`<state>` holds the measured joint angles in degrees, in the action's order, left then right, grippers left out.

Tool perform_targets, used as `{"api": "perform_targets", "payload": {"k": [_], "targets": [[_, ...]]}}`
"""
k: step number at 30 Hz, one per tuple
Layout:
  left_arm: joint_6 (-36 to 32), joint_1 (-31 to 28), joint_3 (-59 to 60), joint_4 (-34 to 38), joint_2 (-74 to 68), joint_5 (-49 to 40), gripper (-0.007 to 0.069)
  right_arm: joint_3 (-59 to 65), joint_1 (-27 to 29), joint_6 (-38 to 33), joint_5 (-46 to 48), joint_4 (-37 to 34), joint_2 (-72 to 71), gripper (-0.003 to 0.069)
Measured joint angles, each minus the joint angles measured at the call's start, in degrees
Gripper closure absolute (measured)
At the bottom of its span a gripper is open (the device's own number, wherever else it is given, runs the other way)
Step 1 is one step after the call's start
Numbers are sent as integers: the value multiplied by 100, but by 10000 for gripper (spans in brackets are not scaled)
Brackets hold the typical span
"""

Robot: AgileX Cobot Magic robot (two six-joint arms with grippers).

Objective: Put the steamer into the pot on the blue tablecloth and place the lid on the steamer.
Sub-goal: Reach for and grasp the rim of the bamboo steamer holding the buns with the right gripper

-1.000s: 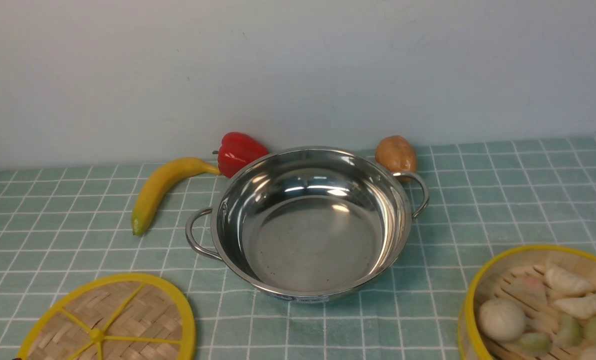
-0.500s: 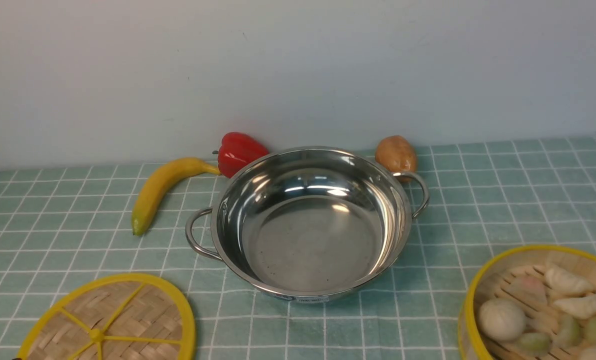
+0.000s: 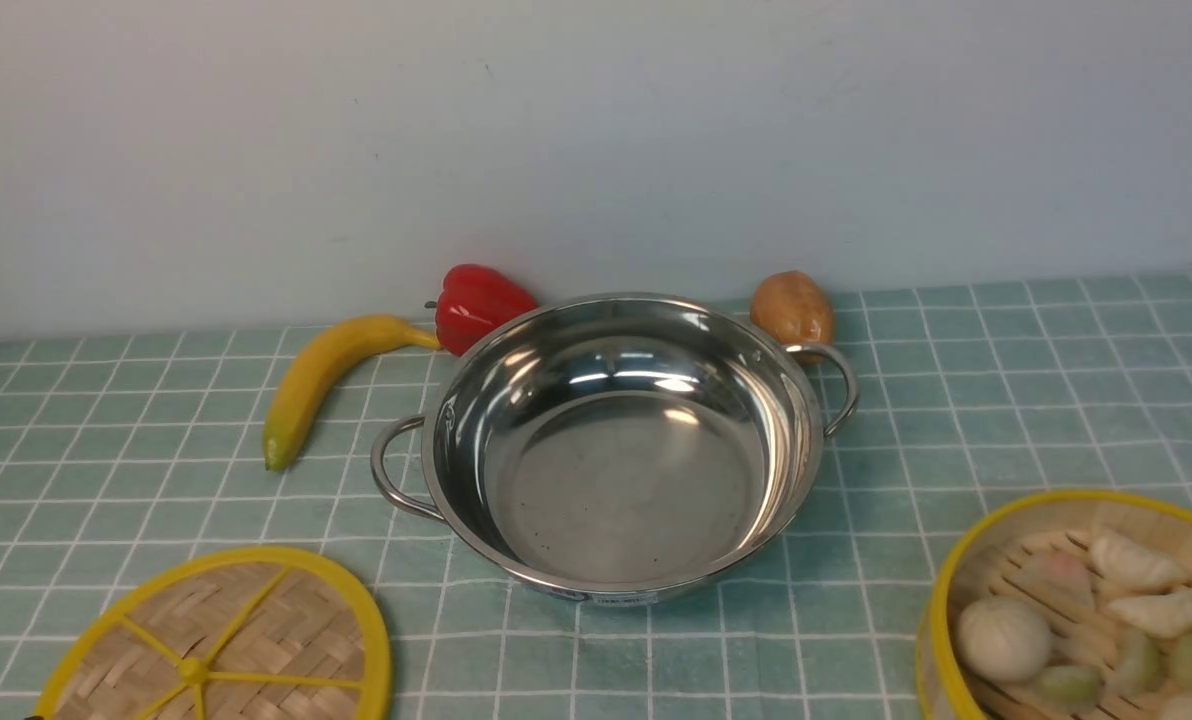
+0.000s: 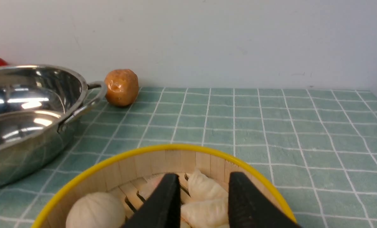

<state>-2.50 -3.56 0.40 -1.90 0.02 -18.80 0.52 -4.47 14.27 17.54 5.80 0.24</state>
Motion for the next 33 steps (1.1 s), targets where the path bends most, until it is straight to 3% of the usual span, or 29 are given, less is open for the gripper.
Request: {"api": "perform_targets", "payload": {"k": [5, 12, 17, 21, 25, 33], "targets": [[0, 0, 0, 0, 0, -4, 382, -1006, 0, 630, 3, -485, -11, 417], [0, 0, 0, 0, 0, -4, 382, -2375, 0, 695, 681, -766, -26, 417], [0, 0, 0, 0, 0, -6, 382, -2576, 0, 779, 529, -894, -27, 417], [0, 0, 0, 0, 0, -17, 382, -2579, 0, 888, 687, -1416, -45, 417], [0, 0, 0, 0, 0, -21, 382, -2579, 0, 888, 1328, -1931, -56, 417], [0, 0, 0, 0, 0, -21, 382, -2582, 0, 161, 2990, -2131, -56, 417]]}}
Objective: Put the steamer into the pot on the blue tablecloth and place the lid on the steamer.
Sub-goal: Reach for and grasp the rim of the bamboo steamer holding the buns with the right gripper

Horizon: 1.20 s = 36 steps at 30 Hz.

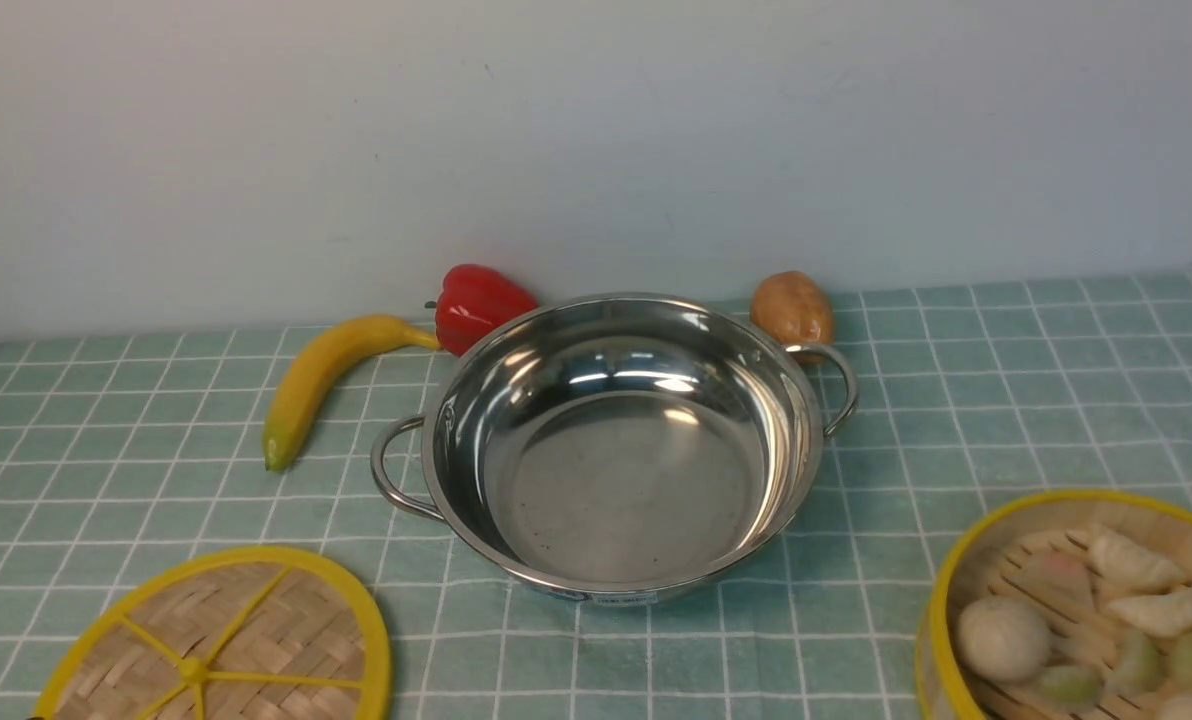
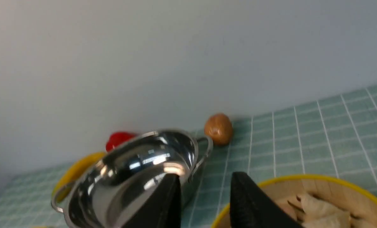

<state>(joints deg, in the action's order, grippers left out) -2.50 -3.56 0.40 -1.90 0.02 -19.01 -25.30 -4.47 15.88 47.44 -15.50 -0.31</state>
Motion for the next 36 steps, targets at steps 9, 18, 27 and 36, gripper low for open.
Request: {"api": "perform_targets", "payload": {"k": [9, 18, 27, 36], "targets": [[0, 0, 0, 0, 0, 0, 382, -785, 0, -425, 1089, -220, 47, 417], [0, 0, 0, 0, 0, 0, 382, -1881, 0, -2348, 2288, -525, 2000, 417], [0, 0, 0, 0, 0, 0, 382, -2045, 0, -4545, 2287, -1036, 5019, 417], [0, 0, 0, 0, 0, 0, 382, -2045, -1570, -4505, 2274, -89, 6134, 417]]}}
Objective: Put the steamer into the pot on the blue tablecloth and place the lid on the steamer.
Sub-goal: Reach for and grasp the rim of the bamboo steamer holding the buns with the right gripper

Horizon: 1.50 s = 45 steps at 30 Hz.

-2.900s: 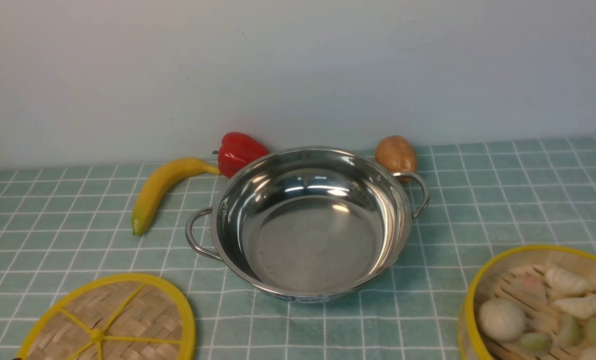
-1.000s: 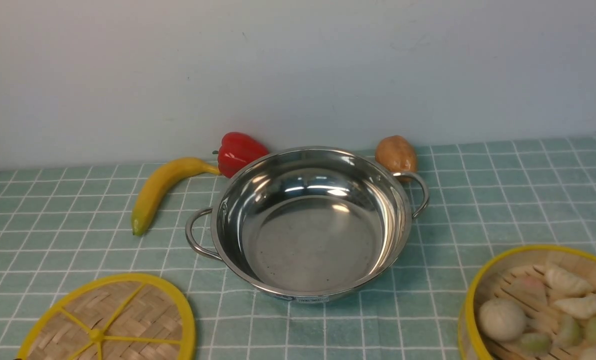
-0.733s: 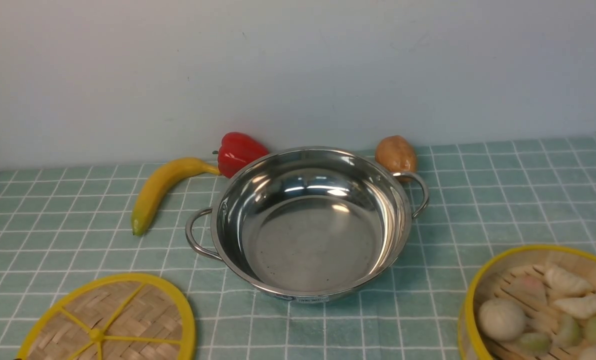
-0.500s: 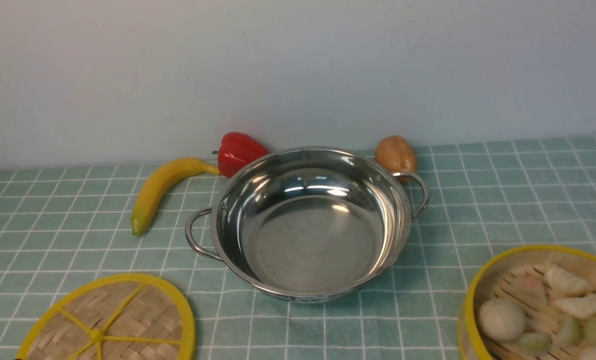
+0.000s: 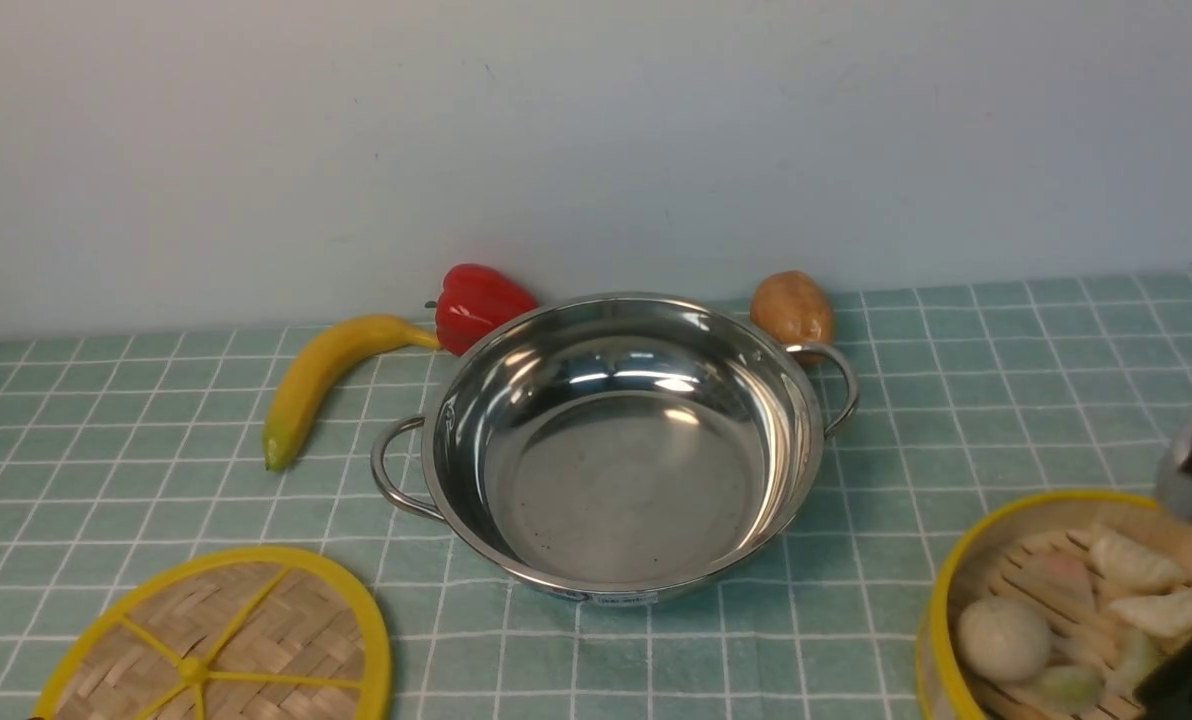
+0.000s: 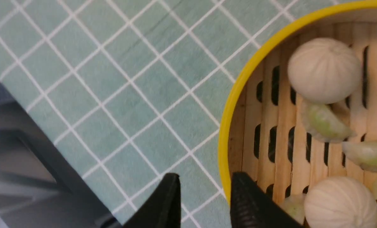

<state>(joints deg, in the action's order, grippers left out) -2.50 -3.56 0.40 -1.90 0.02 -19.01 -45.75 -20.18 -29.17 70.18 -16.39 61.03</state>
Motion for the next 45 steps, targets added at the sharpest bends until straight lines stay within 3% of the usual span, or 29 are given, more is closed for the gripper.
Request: {"api": "perform_targets", "payload": {"k": [1, 4, 9, 18, 24, 33, 42, 45], "targets": [[0, 0, 0, 0, 0, 0, 382, 0, -56, 40, -8, 47, 12, 417], [0, 0, 0, 0, 0, 0, 382, 0, -970, 919, -166, 846, 212, 417], [0, 0, 0, 0, 0, 0, 382, 0, -1523, 1467, -286, 1208, 634, 414], [0, 0, 0, 0, 0, 0, 382, 0, -1502, 1890, -917, 1207, 1467, 328], [0, 0, 0, 0, 0, 0, 382, 0, -1325, 2032, -1049, 1213, 1857, 309], [0, 0, 0, 0, 0, 0, 382, 55, -1092, 2103, -1491, 1184, 2393, 307], [0, 0, 0, 0, 0, 0, 382, 59, -1087, 2144, -1599, 716, 3020, 314], [0, 0, 0, 0, 0, 0, 382, 59, -1087, 2266, -1606, 770, 3086, 379]]}}
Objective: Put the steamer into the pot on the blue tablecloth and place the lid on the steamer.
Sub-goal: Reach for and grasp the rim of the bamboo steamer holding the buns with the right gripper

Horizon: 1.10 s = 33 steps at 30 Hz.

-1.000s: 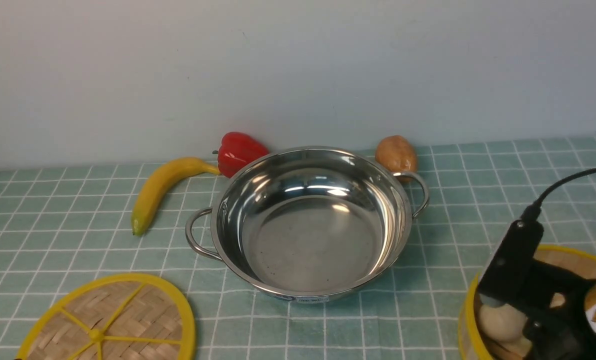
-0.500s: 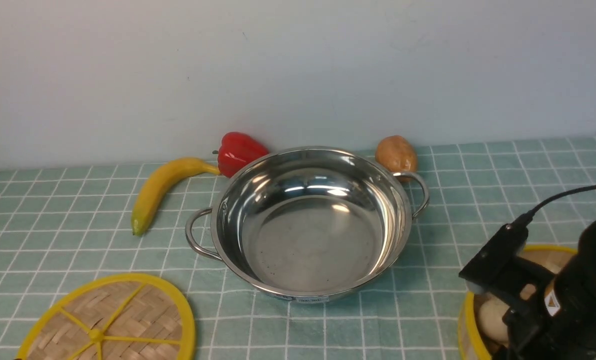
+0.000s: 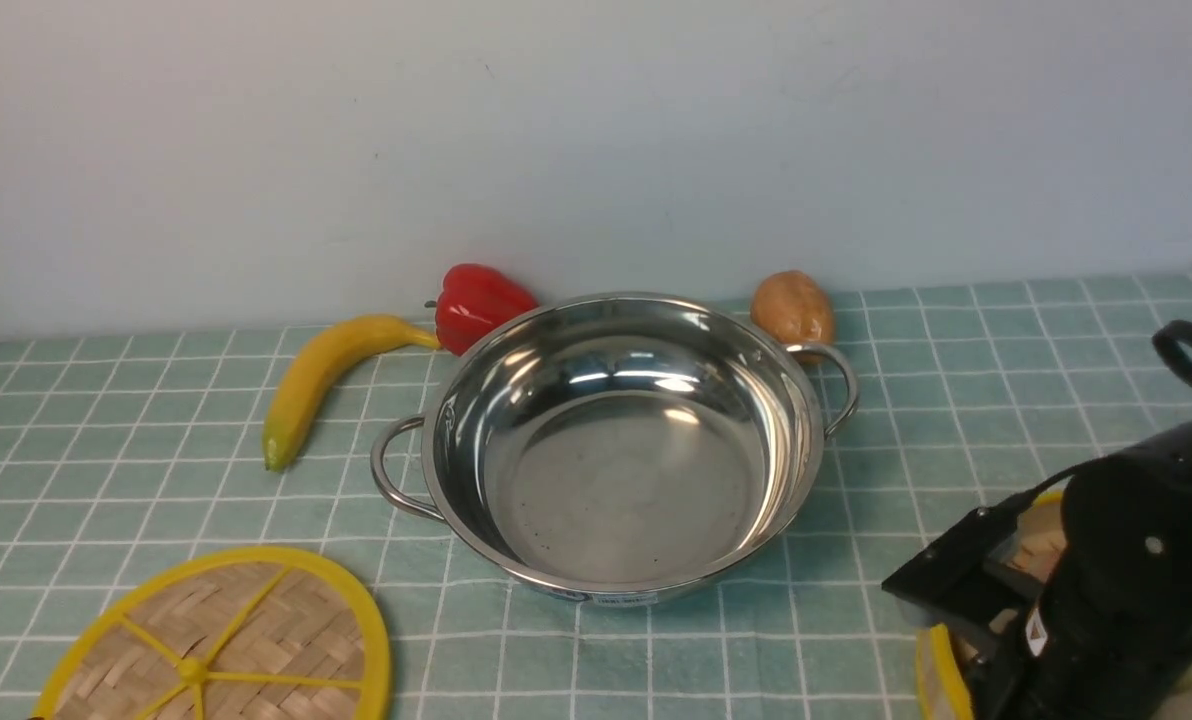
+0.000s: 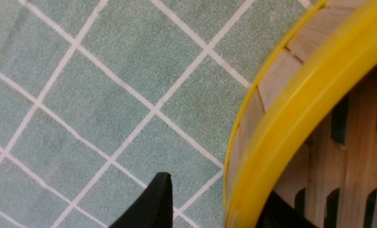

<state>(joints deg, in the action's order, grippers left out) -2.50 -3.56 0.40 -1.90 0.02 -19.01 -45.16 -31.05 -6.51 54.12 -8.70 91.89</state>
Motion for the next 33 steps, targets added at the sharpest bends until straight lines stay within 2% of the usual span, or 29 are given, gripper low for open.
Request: {"api": "perform_targets", "payload": {"k": [1, 2, 5, 15, 21, 25, 33], "targets": [[0, 0, 0, 0, 0, 0, 382, 0, 0, 68, 0, 83, 0, 419], [0, 0, 0, 0, 0, 0, 382, 0, 0, 68, 0, 83, 0, 429], [0, 0, 0, 0, 0, 0, 382, 0, 0, 249, 63, 370, 0, 610], [0, 0, 0, 0, 0, 0, 382, -16, 7, 561, 510, 772, -428, 608], [0, 0, 0, 0, 0, 0, 382, -466, 7, 745, 1372, 1562, -1202, 608], [0, 0, 0, 0, 0, 0, 382, -1354, 7, 346, 1677, 1883, -1281, 608], [0, 0, 0, 0, 0, 0, 382, -3645, -159, -758, 1748, 1340, -157, 608]]}}
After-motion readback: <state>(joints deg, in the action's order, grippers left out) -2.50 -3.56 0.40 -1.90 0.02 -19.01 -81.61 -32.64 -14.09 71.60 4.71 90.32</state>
